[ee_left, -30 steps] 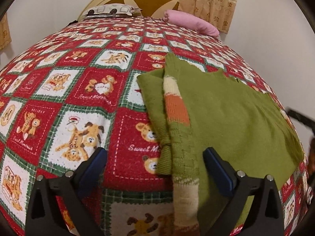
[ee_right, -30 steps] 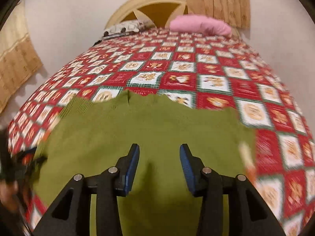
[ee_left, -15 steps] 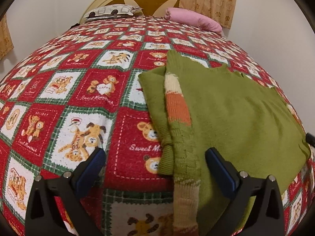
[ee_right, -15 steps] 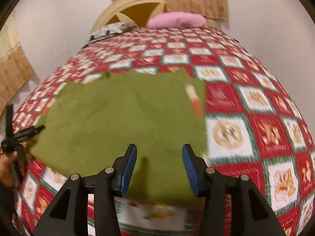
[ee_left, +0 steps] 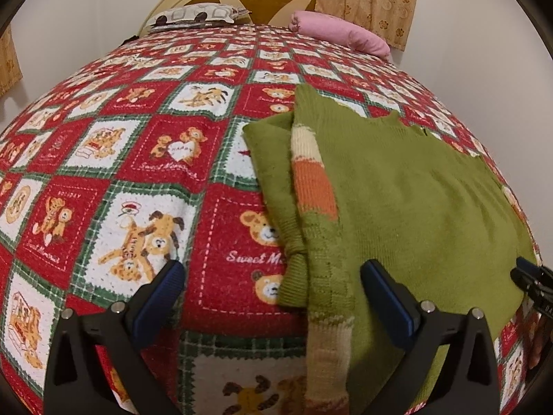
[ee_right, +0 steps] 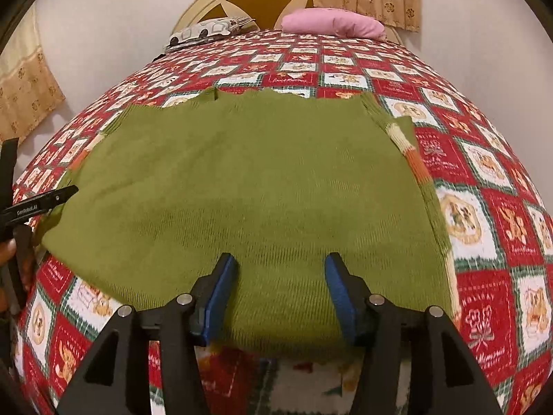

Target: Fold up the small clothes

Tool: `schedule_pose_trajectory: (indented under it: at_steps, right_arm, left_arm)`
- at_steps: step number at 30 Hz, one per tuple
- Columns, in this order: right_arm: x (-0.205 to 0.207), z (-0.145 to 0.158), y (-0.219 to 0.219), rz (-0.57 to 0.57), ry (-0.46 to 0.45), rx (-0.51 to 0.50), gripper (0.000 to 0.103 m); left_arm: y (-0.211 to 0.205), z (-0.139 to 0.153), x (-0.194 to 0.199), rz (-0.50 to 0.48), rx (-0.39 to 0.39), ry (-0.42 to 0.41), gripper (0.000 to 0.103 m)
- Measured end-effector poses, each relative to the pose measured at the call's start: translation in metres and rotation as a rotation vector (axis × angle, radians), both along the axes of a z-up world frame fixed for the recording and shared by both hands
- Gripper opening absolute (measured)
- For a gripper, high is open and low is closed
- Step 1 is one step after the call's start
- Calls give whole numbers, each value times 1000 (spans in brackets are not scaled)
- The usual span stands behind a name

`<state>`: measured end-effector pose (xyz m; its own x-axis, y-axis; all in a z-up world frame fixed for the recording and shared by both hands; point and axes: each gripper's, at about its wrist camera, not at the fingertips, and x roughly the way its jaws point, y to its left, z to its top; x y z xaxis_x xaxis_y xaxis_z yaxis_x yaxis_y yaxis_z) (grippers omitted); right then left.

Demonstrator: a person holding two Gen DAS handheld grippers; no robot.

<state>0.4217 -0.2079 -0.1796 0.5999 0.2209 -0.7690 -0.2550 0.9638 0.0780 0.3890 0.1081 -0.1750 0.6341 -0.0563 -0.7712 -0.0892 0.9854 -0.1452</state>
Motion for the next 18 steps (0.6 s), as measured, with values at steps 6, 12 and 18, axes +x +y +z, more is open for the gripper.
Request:
schedule_pose_trajectory:
  at_steps: [6, 12, 18]
  right_arm:
    - [-13, 1, 5, -10, -9, -43, 60]
    - [-18, 11, 3, -30, -12, -27, 61]
    - [-56, 33, 42, 78, -111, -84, 62]
  left_arm:
    - [-1, 0, -1, 0, 2, -3, 103]
    - [15, 5, -8, 4, -78, 5, 103]
    - [53, 19, -29, 66, -165, -47, 103]
